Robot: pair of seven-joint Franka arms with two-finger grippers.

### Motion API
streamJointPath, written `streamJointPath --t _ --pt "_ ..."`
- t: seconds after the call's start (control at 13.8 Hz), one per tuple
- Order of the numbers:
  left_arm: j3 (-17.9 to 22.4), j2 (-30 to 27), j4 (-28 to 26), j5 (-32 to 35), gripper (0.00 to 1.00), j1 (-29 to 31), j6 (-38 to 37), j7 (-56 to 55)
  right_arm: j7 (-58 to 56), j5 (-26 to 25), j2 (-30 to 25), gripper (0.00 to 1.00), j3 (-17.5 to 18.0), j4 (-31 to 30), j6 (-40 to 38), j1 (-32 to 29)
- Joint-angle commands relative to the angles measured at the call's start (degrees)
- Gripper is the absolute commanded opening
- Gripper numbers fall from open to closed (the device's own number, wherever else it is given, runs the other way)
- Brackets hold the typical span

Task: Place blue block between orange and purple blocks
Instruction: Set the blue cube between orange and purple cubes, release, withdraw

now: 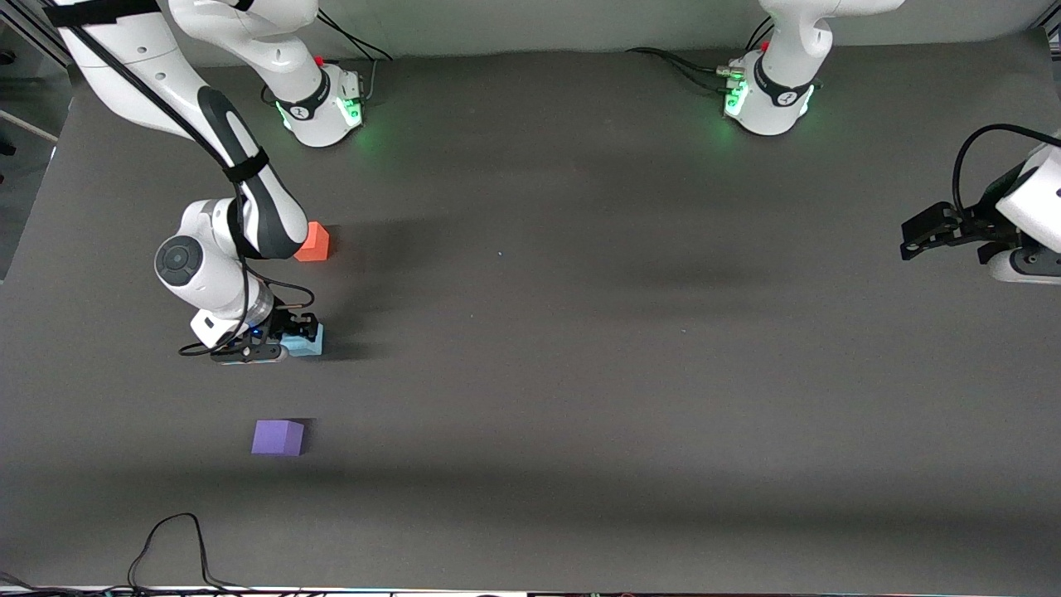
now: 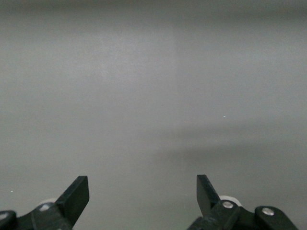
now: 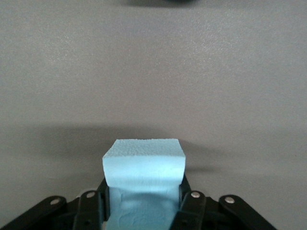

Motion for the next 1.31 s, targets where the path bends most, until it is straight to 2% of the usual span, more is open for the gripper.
streamJointPath --t 0.0,0.29,0.65,1.02,1.24 --pt "0.4 -0.2 -0.3 -0.6 1.00 -0.4 0.9 0.8 -0.6 1.5 -0.1 1.00 -0.4 -0.3 1.2 0.5" --pt "0.4 -0.2 -0.4 -0.6 1.00 -0.4 1.2 0.8 -0.6 1.5 -3.4 1.00 -0.4 -0.3 0.4 0.4" --pt "0.4 -0.2 -0.5 -0.6 1.00 -0.4 1.6 0.8 -0.5 1.5 -16.9 1.00 -0.5 -0.1 -9.0 0.2" --pt "0.4 -0.2 -0.5 -0.6 1.00 -0.4 1.6 0.8 -0.4 1.5 -30.6 1.00 -0.5 1.0 -24.9 0.2" --pt "0.4 -0.2 -0.5 -0.6 1.00 -0.4 1.6 0.8 -1.2 1.5 -36.0 1.00 -0.5 5.0 -36.3 -0.5"
